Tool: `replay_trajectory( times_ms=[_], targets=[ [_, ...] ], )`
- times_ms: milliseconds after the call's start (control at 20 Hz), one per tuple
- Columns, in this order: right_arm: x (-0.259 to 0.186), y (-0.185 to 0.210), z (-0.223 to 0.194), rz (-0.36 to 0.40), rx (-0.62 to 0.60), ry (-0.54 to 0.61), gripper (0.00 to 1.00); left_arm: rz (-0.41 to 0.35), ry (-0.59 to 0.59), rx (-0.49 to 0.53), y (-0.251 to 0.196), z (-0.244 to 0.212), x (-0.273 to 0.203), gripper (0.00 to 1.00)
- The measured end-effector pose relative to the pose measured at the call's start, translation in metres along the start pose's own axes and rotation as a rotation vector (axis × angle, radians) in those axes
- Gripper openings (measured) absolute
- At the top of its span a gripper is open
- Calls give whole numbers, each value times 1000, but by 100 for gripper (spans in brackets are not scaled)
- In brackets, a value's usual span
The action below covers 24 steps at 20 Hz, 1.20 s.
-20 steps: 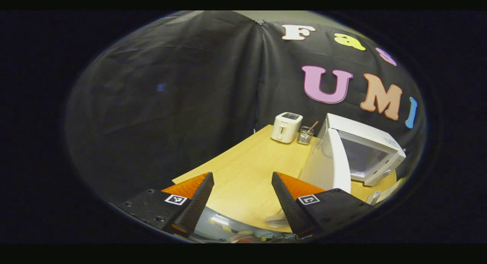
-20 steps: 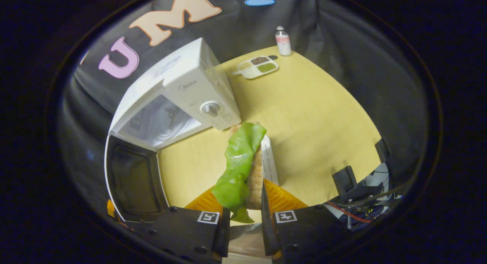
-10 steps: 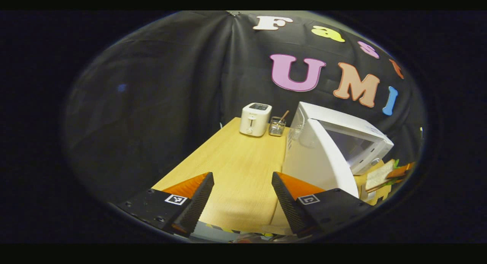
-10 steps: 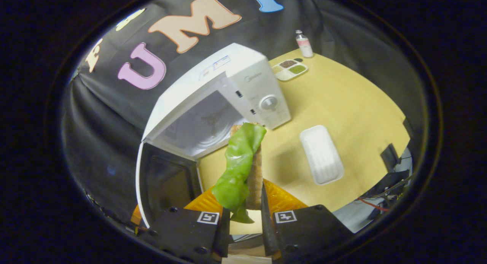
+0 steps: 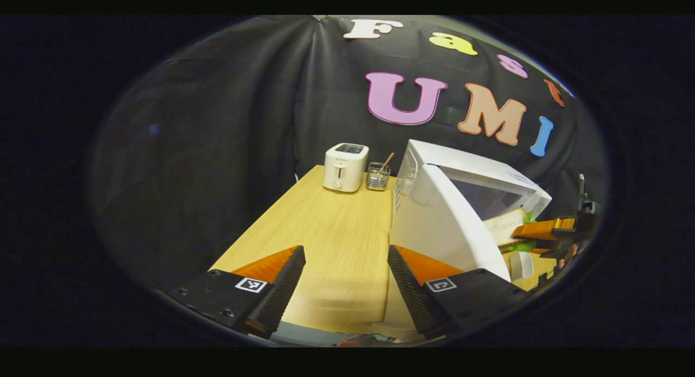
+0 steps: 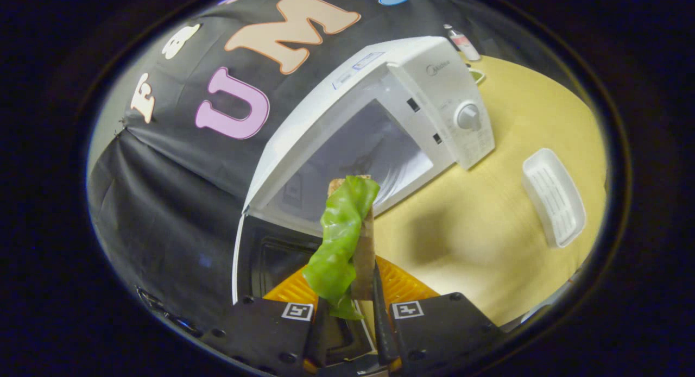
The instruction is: Open the microwave oven with the left hand, put the food in, and close the microwave oven.
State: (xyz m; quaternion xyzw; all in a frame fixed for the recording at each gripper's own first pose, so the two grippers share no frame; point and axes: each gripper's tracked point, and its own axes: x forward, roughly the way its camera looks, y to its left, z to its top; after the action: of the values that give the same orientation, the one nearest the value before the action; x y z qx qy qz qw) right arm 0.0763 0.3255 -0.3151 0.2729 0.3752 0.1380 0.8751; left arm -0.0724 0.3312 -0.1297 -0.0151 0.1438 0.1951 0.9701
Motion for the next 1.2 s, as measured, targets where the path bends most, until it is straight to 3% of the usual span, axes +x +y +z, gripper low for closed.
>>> replay_trajectory(
  times_ms=[400,800,1000,1050,1200],
  targets=[
    [57,16,19,67,34,-47,38,40,-9,-21,8,-1,-10,90],
    [126,17,47,77,98,-109,38,65,11,-39,17,-9,-13,92],
    [148,7,67,16,107,-210,38,81,26,-46,24,-14,-14,90],
    [151,6,71,7,119,-231,30,87,32,-50,26,-17,-14,90],
    [159,1,80,-35,128,-282,38,94,46,-61,30,-21,-15,90]
  ],
)
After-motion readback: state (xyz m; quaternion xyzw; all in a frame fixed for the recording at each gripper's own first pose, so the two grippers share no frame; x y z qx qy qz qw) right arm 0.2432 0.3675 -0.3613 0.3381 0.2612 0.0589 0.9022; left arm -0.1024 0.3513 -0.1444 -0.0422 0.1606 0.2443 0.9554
